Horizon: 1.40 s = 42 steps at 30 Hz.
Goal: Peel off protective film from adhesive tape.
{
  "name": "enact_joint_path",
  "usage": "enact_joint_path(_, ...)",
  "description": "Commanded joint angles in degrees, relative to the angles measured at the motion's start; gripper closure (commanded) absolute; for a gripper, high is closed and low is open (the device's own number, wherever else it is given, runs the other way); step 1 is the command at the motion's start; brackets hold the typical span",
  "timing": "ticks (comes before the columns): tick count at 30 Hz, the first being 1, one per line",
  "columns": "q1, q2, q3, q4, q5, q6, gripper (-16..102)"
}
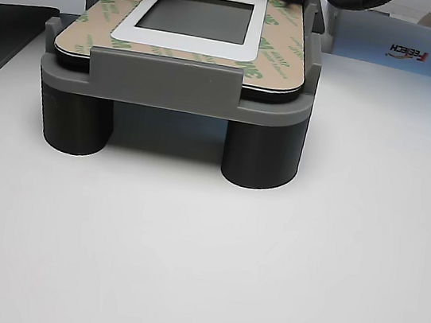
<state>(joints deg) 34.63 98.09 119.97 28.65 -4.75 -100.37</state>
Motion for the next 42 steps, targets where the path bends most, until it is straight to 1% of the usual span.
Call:
enact_joint_path(1, -0.4, 2.0, -1.5, -0.4, -0.1, 0.1, 96)
enact_joint_path(16, -0.4, 2.7, -0.4, -1.4, -0.1, 0.1, 96)
enact_joint_path(24, -0.8, 1.1, -1.3, -2.4, -0.3, -1.8, 96)
enact_joint_path(30, -1.6, 0.4, 0.2, -5.2, -1.1, -2.7, 96)
enact_joint_path(42, -2.1, -0.1, 0.0, -4.9, -1.7, -2.3, 96)
